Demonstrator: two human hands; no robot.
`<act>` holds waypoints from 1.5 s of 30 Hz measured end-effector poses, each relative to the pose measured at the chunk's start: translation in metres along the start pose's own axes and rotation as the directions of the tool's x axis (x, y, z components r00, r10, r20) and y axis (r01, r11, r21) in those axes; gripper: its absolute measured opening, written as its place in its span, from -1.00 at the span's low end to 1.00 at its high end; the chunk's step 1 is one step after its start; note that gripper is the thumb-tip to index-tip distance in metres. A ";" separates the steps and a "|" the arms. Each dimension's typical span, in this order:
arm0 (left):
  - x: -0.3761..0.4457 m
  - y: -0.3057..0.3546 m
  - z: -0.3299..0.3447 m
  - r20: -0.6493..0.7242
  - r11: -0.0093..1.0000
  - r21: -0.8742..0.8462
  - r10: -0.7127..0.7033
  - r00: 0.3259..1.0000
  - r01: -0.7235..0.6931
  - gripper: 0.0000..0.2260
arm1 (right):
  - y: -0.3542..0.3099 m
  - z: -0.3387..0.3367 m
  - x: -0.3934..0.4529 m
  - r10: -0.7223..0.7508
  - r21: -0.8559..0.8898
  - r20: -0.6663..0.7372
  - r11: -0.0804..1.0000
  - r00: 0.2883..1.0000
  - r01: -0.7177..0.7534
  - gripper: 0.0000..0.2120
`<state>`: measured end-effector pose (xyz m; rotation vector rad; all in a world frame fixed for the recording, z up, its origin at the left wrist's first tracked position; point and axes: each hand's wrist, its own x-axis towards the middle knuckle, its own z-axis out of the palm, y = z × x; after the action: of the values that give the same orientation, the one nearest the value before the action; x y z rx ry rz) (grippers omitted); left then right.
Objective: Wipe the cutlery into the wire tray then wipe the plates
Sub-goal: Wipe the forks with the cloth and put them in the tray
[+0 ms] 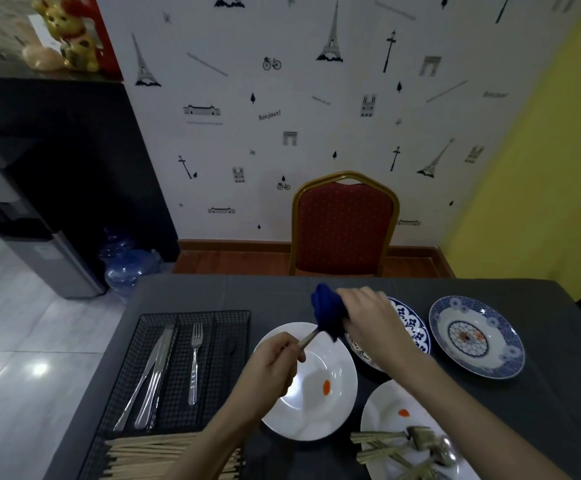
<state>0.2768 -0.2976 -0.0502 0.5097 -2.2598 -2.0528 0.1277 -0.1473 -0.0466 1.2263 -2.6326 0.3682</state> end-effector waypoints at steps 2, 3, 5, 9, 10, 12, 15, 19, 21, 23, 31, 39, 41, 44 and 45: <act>-0.003 0.001 -0.001 -0.056 0.997 -0.075 -0.029 0.998 0.025 -0.76 | 0.013 -0.004 0.004 0.141 0.034 -0.036 0.990 0.989 -0.139 -0.72; -0.005 0.001 -0.003 -0.096 0.995 -0.096 -0.038 0.995 0.029 -0.75 | 0.019 -0.006 0.005 0.217 0.094 -0.047 0.973 0.975 -0.212 -0.75; -0.006 -0.004 -0.008 -0.173 0.999 -0.032 -0.033 0.984 0.027 -0.69 | 0.030 -0.011 0.003 0.357 0.270 -0.041 0.903 0.933 -0.334 -0.79; 0.003 -0.017 -0.014 -0.226 0.991 0.076 -0.090 0.970 0.110 -0.74 | 0.026 -0.015 -0.004 0.436 0.462 -0.046 0.807 0.899 -0.368 -0.76; 0.007 -0.018 -0.013 -0.208 0.988 0.101 -0.094 0.974 0.117 -0.77 | 0.018 -0.016 -0.005 0.423 0.482 -0.062 0.806 0.904 -0.343 -0.75; 0.012 -0.017 -0.008 -0.168 0.983 0.142 -0.088 0.982 0.113 -0.79 | -0.001 -0.017 -0.007 0.367 0.490 -0.095 0.827 0.925 -0.277 -0.71; 0.016 -0.008 0.003 -0.110 0.982 0.184 -0.026 0.994 0.046 -0.80 | -0.026 -0.010 -0.015 0.241 0.459 -0.114 0.873 0.964 -0.164 -0.60; 0.014 -0.002 0.010 -0.074 0.966 0.255 0.064 0.995 -0.043 -0.79 | -0.022 0.001 -0.019 0.163 0.365 -0.078 0.923 0.983 -0.124 -0.59; 0.012 -0.005 0.011 -0.078 0.979 0.201 0.053 0.996 -0.037 -0.79 | -0.013 -0.001 -0.014 0.212 0.343 -0.077 0.923 0.974 -0.174 -0.63; 0.015 -0.006 0.012 -0.119 0.988 0.156 0.024 0.993 -0.005 -0.77 | -0.014 -0.002 -0.012 0.212 0.331 -0.079 0.927 0.974 -0.175 -0.64; 0.020 0.001 0.017 -0.084 0.973 0.231 0.005 0.996 0.015 -0.78 | -0.023 0.007 -0.026 0.278 0.332 -0.106 0.915 0.955 -0.230 -0.63; 0.023 -0.005 0.011 -0.061 0.980 0.200 -0.005 0.998 0.017 -0.79 | -0.019 0.010 -0.015 0.310 0.335 -0.103 0.905 0.945 -0.260 -0.70; 0.025 -0.002 0.011 -0.056 0.983 0.181 -0.003 0.998 0.013 -0.80 | -0.029 0.009 -0.016 0.262 0.330 -0.101 0.919 0.960 -0.216 -0.66; 0.024 0.001 0.009 -0.004 0.993 0.117 -0.001 1.000 0.001 -0.84 | -0.038 0.008 -0.020 0.115 0.210 -0.143 0.974 0.983 -0.083 -0.59; 0.022 0.001 0.009 0.014 0.996 0.087 0.003 1.000 -0.004 -0.86 | -0.033 0.008 -0.018 0.109 0.152 -0.164 0.985 0.980 -0.084 -0.58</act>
<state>0.2534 -0.2948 -0.0542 0.4982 -2.3642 -1.9696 0.1642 -0.1571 -0.0547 1.0554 -2.5596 0.6618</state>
